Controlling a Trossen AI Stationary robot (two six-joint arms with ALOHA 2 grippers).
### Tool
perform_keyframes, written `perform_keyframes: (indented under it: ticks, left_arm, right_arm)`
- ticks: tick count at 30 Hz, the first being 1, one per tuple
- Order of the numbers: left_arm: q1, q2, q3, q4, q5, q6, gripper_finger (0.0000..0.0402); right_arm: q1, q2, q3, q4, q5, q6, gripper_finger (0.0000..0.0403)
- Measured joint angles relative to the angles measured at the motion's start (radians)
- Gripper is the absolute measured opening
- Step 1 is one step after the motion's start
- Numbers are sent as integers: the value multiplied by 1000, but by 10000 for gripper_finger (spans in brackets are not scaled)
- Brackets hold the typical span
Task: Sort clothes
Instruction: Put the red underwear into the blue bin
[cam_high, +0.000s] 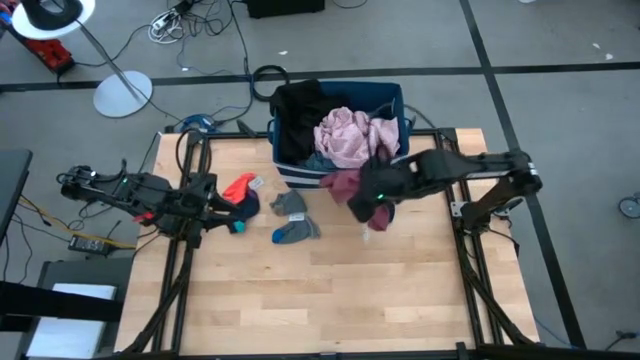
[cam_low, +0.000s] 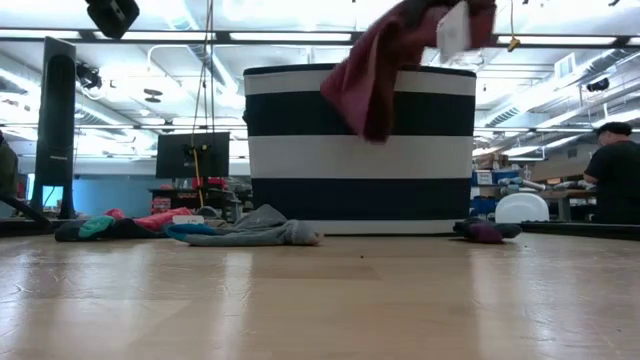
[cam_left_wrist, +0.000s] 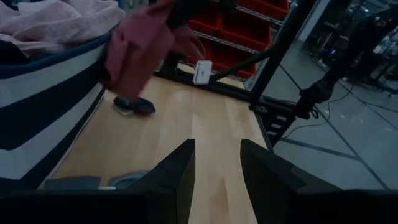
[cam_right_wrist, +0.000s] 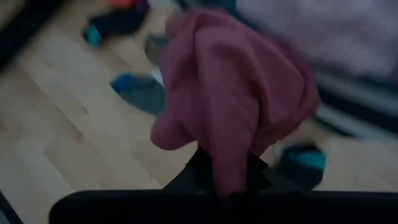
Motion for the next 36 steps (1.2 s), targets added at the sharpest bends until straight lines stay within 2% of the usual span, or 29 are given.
perform_keyframes:
  ticks: [8,11,15,21,26,36]
  left_arm:
    - [0,0,0,23,0,0,133]
    - [0,0,0,23,0,0,133]
    - [0,0,0,23,0,0,133]
    - [0,0,0,23,-1,0,133]
    - [0,0,0,42,-3,0,133]
    - [0,0,0,44,-17,0,133]
  right_arm:
    - [-35,-8,259,14,161,-222,16]
    - [-96,-8,347,42,216,-315,16]
    - [-221,-10,429,104,210,-476,16]
    - [-448,7,434,147,79,-593,16]
    - [-602,93,433,122,-91,-643,16]
    - [-733,363,432,46,-257,-692,18]
